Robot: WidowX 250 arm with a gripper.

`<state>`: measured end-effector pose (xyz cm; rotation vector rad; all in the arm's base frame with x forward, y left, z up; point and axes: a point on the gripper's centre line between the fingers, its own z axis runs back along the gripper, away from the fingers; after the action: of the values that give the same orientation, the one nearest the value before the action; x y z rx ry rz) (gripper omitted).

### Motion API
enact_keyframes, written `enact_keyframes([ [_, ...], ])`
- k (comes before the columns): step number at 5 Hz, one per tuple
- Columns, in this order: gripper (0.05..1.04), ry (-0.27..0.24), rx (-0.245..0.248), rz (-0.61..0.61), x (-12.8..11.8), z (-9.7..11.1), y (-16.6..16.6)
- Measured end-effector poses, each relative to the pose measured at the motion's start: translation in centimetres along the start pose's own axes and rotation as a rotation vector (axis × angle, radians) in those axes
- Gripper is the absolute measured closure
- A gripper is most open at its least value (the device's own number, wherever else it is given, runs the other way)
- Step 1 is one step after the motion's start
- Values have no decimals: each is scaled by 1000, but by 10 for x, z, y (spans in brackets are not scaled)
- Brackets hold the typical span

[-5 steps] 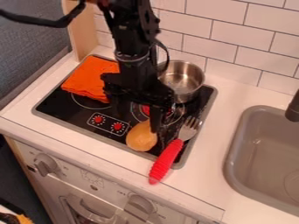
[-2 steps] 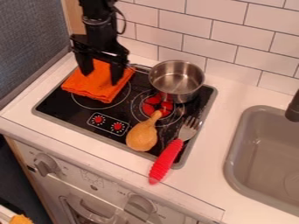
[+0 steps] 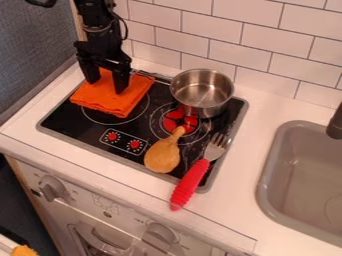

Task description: Move the orange cloth to bottom left of the burner

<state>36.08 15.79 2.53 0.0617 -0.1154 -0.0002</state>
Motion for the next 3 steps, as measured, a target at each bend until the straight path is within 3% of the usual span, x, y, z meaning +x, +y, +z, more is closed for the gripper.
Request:
enact_keyframes([
  [2, 82, 26, -21, -3, 1, -15, 3],
  [3, 83, 48, -5, -20, -12, -18, -3],
])
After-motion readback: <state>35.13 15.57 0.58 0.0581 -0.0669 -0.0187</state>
